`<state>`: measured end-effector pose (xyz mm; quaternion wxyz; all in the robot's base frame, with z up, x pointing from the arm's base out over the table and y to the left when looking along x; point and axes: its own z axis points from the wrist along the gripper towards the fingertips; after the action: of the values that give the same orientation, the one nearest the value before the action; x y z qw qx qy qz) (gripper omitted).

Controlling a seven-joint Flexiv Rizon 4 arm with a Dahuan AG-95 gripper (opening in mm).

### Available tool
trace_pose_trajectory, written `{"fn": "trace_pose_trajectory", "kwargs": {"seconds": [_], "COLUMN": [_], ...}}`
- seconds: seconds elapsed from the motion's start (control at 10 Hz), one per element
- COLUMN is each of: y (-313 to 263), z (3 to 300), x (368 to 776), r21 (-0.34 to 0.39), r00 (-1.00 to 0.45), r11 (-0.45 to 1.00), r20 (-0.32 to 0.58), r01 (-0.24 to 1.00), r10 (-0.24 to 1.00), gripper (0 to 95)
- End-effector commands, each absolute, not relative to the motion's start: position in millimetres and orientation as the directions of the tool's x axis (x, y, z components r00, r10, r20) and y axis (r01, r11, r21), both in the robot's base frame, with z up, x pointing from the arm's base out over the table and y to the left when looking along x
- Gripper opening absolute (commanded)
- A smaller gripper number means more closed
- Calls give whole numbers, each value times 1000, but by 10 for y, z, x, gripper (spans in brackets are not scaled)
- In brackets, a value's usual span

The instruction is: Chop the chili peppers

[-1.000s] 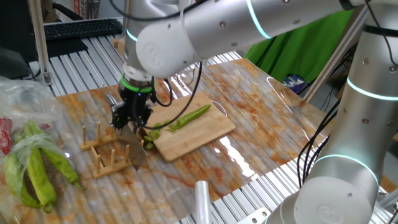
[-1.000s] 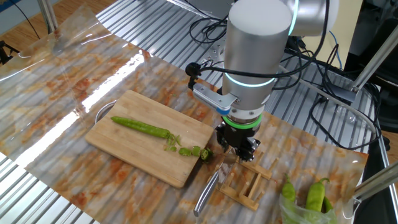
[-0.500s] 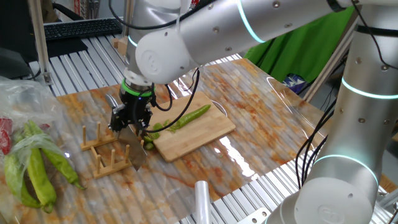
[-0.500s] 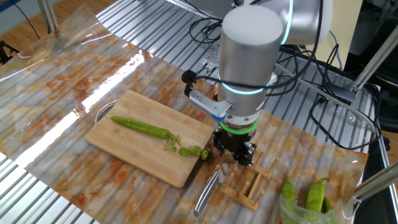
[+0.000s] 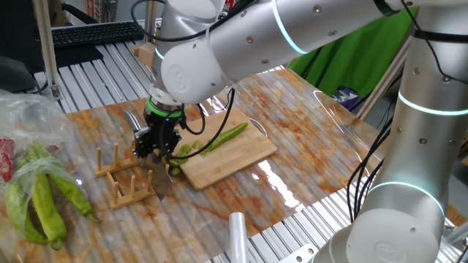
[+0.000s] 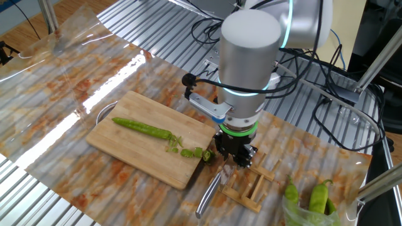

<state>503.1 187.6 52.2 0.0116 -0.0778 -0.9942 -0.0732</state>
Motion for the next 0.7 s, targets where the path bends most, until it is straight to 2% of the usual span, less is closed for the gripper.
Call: {"fn": "trace_pose_trajectory", "kwargs": {"seconds": [0.1,0.7], "y": [1881,1896], "z": [462,373], "x": [5048,5062], "r21": [144,148], "r00": [-987,-986], "r11": [977,975], "r20": [26,8], "r01": [160,167], "r10": [158,167], "gripper": [380,380]}}
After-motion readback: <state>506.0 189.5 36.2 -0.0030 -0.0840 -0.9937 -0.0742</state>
